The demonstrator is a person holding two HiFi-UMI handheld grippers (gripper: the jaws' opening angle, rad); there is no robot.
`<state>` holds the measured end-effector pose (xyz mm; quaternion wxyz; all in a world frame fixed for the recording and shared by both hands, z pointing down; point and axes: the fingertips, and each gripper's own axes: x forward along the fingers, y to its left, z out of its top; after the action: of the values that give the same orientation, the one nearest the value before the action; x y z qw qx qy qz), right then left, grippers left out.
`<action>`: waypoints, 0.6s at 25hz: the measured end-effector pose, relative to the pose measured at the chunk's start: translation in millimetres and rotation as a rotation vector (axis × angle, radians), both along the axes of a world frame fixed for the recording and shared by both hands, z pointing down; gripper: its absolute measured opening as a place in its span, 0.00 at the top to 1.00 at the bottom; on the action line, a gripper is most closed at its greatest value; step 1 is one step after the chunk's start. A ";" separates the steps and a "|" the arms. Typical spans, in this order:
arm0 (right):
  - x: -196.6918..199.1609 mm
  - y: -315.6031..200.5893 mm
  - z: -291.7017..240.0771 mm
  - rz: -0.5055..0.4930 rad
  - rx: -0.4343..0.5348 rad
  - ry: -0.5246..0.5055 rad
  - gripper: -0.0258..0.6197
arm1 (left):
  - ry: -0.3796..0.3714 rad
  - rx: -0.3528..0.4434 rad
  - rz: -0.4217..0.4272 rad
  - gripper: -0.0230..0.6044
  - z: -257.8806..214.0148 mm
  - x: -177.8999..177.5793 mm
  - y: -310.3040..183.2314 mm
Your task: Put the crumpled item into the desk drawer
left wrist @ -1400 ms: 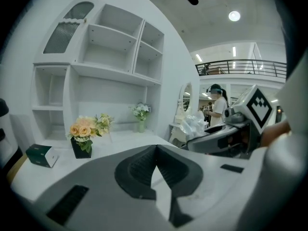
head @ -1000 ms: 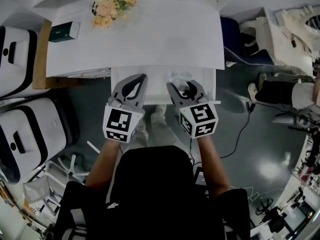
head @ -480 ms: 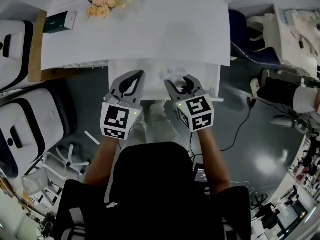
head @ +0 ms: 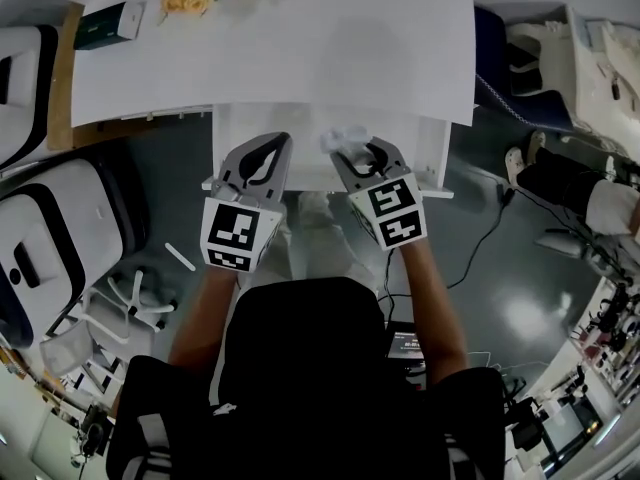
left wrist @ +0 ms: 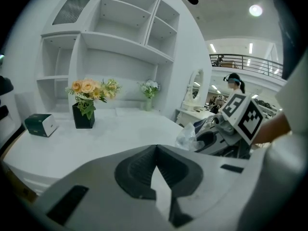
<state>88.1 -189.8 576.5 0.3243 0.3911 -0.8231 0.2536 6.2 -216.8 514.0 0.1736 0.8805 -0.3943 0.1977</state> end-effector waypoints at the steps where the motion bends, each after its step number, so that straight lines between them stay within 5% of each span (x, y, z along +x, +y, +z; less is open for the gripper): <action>1: 0.1 0.2 5.4 -0.013 -0.009 0.009 0.74 | -0.003 -0.005 -0.002 0.95 3.3 -0.7 0.2; 15: -7.2 2.3 64.5 -0.209 -0.096 0.166 0.74 | -0.043 -0.070 -0.034 0.95 43.4 -13.7 2.3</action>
<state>81.0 -187.5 641.0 0.4345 0.3069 -0.8166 0.2243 -7.5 -214.5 557.4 0.1989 0.8627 -0.4057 0.2273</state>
